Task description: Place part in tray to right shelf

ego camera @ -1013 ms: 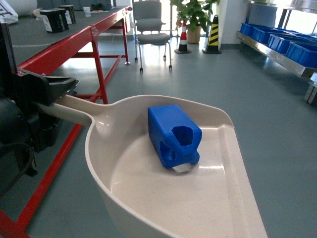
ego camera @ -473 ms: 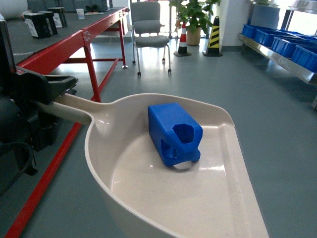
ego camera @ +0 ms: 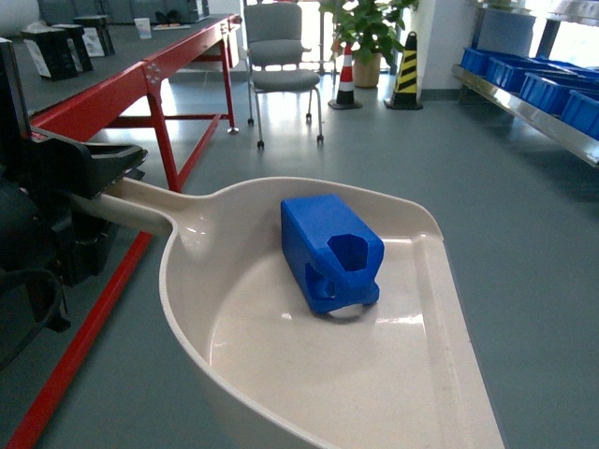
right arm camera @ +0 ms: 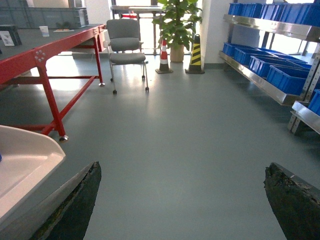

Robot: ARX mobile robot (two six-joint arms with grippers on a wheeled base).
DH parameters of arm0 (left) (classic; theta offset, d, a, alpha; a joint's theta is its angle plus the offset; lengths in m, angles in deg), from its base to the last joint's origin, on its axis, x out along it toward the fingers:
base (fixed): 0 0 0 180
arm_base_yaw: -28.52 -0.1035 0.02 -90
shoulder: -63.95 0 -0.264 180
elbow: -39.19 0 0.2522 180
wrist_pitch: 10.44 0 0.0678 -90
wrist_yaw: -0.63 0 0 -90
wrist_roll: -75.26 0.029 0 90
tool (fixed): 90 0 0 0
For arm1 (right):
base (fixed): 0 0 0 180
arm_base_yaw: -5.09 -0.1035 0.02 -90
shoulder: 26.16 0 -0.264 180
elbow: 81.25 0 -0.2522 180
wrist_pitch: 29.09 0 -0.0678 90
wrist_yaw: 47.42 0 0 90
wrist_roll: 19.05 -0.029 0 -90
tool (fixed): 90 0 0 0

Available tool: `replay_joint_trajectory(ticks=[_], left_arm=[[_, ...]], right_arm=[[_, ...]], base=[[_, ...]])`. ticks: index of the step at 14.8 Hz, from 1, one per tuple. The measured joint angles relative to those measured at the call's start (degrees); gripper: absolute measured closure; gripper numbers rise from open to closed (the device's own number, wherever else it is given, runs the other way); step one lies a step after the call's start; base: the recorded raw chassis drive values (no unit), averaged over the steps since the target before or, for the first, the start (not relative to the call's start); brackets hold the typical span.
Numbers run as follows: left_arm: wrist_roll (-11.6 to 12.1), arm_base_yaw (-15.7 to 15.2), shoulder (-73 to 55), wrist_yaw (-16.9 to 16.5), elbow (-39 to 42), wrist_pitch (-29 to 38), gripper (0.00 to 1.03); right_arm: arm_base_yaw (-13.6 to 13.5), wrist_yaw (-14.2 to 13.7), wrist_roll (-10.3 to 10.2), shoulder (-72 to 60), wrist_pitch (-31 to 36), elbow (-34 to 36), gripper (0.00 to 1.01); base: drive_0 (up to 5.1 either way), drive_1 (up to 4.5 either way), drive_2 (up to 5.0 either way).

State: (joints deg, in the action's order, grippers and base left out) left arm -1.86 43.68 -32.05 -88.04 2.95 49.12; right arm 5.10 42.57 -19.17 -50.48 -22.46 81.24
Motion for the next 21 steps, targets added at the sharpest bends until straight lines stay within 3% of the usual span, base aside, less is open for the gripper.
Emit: replay_joint_trajectory(ticks=[21], left_arm=[[-0.02, 0.00, 0.00, -0.02, 0.00, 0.00, 0.91]], right_arm=[[0.00, 0.02, 0.00, -0.07, 0.17, 0.00, 0.03]], base=[[0.0, 4.31, -4.3]])
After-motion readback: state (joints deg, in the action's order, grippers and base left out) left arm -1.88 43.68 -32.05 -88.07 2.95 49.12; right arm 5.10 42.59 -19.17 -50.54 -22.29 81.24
